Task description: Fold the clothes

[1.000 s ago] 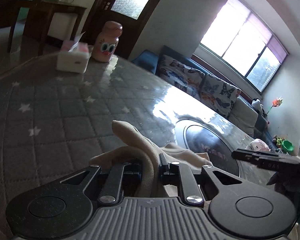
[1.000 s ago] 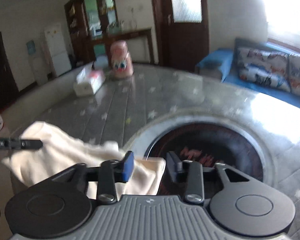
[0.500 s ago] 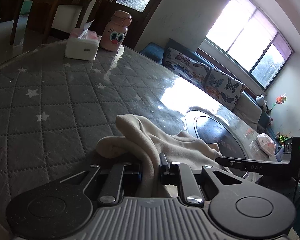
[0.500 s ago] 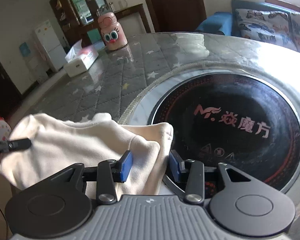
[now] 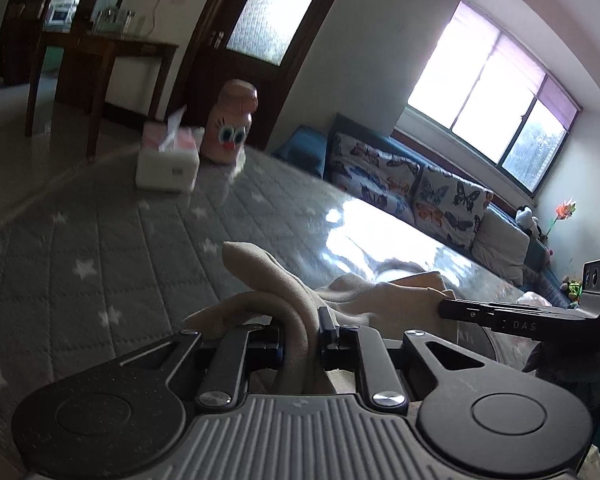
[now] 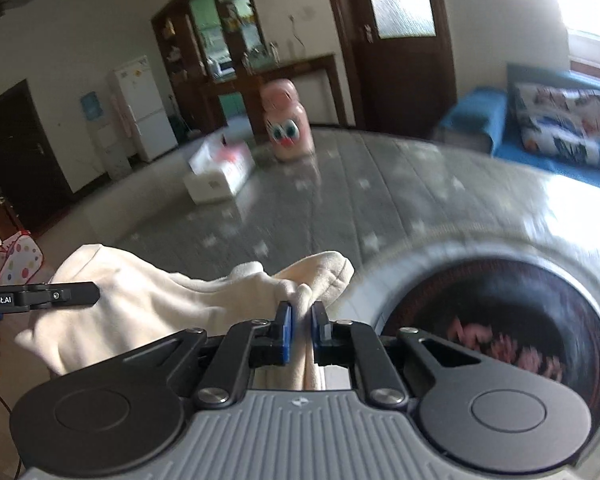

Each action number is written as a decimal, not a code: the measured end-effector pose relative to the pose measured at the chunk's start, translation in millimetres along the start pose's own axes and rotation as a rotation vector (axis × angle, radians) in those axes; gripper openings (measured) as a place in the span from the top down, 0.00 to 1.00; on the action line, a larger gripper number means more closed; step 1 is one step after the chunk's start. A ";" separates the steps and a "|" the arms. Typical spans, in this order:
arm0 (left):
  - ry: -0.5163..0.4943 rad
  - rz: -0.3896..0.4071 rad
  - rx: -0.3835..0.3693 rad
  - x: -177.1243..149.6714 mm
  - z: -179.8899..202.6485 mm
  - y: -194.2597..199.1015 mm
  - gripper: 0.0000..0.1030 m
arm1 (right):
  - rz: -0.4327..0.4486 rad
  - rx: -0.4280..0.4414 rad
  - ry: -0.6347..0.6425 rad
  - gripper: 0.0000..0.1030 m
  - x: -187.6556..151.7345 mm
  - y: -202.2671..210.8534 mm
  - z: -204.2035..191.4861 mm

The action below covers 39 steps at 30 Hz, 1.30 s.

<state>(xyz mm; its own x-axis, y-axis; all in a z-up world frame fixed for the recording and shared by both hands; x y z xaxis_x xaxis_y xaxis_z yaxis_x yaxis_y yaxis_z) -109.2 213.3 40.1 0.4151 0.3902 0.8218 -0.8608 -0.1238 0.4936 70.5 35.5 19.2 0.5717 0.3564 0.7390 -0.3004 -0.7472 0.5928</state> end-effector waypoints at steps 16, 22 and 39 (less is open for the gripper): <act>0.222 -0.151 0.058 -47.8 -62.1 4.6 0.84 | -0.099 -0.045 0.123 0.91 10.2 -69.3 -25.9; 0.238 -0.180 0.088 -69.0 -79.0 5.5 0.76 | -0.168 -0.065 0.205 0.66 -18.6 -76.6 -31.3; 0.001 -0.178 0.275 -71.8 -76.9 16.4 0.41 | -0.225 -0.087 0.393 0.26 -49.7 -48.5 -40.4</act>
<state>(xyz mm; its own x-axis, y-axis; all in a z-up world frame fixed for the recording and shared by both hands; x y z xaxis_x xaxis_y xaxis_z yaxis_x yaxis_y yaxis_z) -175.7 253.4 -32.6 0.5512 0.4288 0.7158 -0.6634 -0.2950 0.6876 25.9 76.6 -33.4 0.3026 0.7025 0.6442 -0.2741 -0.5832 0.7647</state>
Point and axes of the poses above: each gripper's, at about its wrist camera, not at the fingertips, and y roughly against the way its jaws point, z to its right, x to its top, the point moved 10 cm from there along -y, roughly the way its jaws point, and after that the axes turned 7 degrees about -y, right-handed, at the moved point
